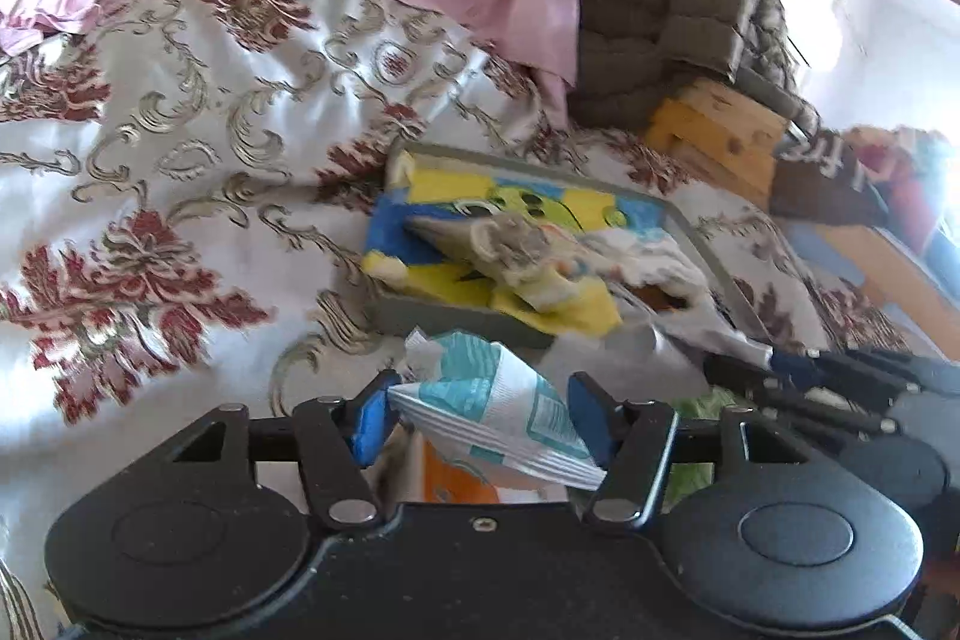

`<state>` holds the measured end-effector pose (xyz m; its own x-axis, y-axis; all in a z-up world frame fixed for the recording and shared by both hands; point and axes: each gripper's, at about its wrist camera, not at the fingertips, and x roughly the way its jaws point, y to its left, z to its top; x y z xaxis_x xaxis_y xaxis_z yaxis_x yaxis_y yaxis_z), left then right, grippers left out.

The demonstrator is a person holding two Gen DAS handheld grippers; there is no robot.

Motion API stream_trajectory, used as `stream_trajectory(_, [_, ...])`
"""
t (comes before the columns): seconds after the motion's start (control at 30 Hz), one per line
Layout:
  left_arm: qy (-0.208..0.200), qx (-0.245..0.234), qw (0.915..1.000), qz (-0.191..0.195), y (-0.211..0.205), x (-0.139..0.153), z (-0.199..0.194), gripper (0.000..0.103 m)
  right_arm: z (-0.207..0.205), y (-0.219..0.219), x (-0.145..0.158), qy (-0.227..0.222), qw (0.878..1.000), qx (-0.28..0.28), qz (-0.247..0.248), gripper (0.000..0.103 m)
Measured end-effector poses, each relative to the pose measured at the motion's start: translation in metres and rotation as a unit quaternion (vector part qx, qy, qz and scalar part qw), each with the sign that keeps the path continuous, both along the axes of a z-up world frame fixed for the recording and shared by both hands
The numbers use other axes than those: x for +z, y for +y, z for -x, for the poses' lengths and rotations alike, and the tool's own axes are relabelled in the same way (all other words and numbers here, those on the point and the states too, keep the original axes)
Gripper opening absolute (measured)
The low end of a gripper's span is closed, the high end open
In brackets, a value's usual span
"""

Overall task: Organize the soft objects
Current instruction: 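Lift the wipes packet and white cloth and carry them toward the tray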

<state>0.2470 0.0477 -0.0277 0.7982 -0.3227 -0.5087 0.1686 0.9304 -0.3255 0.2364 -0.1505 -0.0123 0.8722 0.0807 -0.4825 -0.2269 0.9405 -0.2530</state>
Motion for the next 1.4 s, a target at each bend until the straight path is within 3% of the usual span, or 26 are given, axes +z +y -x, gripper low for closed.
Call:
stream_trajectory(0.37, [0.036,-0.025,0.9988,-0.021,-0.015,-0.002,0.034,0.062,0.026,-0.036,0.008,0.044,0.996,-0.022,-0.071,0.02])
stream_trajectory(0.7, [0.052,-0.005,0.9971,-0.056,-0.027,0.002,0.053,0.063,0.032,-0.044,0.006,0.057,0.994,-0.02,-0.087,0.023])
stream_trajectory(1.07, [0.07,0.021,0.9952,-0.065,-0.023,-0.004,0.046,0.069,0.03,-0.045,0.005,0.051,0.991,-0.009,-0.121,0.071])
stream_trajectory(1.27, [0.061,0.008,0.9947,-0.082,-0.031,-0.004,0.044,0.076,0.027,-0.036,0.002,0.045,0.992,0.008,-0.118,0.083])
stream_trajectory(1.4, [0.041,0.005,0.9933,-0.108,-0.037,-0.004,0.044,0.083,0.023,-0.03,-0.002,0.046,0.993,0.01,-0.108,0.084])
